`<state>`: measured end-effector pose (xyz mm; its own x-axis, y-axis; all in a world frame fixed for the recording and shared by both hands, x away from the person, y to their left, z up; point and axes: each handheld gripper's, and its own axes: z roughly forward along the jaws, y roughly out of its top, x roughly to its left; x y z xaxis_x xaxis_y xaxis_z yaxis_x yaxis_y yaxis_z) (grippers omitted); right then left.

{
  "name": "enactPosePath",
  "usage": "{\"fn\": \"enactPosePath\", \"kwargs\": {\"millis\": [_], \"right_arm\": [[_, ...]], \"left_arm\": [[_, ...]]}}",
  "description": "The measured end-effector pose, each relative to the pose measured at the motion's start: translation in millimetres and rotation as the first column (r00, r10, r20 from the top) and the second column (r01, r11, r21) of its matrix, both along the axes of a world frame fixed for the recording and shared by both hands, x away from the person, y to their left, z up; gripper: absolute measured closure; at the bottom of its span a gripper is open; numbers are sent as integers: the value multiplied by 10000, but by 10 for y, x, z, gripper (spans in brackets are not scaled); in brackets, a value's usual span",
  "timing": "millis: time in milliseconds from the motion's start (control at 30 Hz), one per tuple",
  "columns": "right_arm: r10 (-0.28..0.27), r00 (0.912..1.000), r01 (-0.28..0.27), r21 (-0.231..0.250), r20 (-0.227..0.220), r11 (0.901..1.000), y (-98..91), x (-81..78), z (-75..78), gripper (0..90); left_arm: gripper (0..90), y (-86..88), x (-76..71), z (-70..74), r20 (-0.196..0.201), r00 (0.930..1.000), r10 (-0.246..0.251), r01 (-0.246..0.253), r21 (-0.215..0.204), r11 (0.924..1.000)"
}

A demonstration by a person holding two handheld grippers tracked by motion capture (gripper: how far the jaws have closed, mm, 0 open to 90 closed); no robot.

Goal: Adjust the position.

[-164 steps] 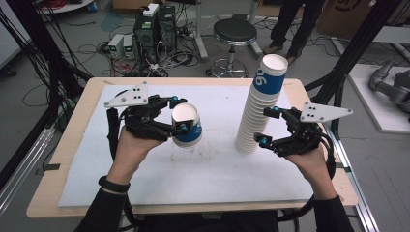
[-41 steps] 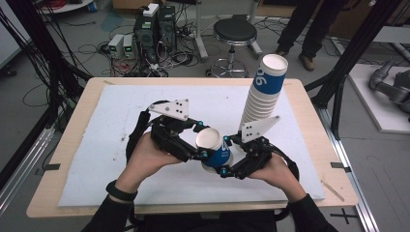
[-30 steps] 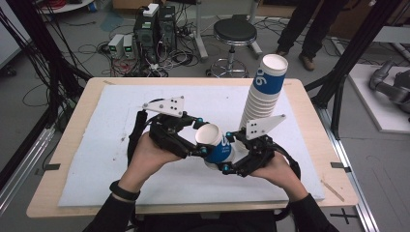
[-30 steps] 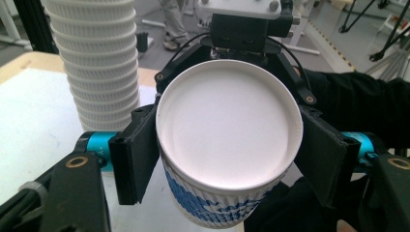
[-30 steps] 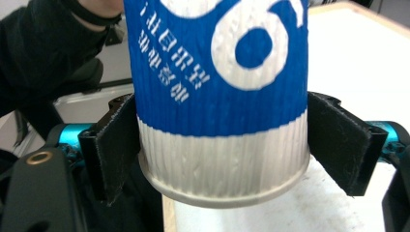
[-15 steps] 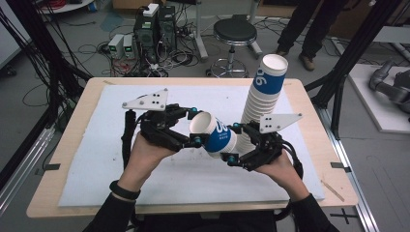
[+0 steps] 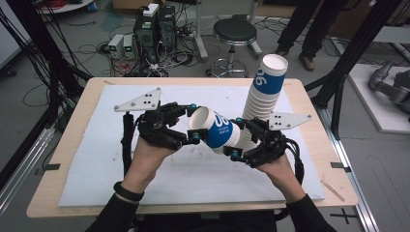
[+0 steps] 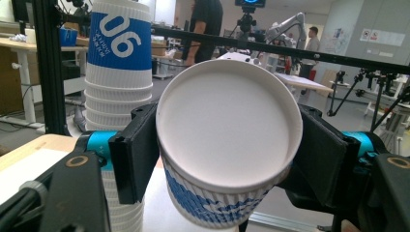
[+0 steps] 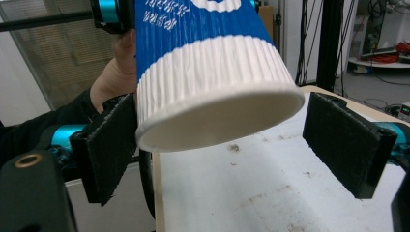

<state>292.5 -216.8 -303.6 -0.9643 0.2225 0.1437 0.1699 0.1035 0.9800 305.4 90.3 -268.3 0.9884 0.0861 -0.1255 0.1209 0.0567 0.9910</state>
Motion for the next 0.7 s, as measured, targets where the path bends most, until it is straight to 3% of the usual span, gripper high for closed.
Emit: {"fn": "enactPosePath", "kwargs": {"millis": [267, 533, 700], "right_arm": [[94, 9998, -91, -172, 158, 9998, 34, -15, -8, 134], [107, 9999, -108, -85, -80, 9999, 60, -10, -19, 134], [161, 9999, -160, -255, 21, 9995, 70, -14, -23, 164]], "left_arm": [[292, -31, 3, -25, -129, 9999, -66, 64, -122, 9999], [293, -36, -7, -29, -77, 10000, 10, -12, -311, 9995], [295, -62, -11, -45, -1, 10000, 77, -77, -333, 9994]]}}
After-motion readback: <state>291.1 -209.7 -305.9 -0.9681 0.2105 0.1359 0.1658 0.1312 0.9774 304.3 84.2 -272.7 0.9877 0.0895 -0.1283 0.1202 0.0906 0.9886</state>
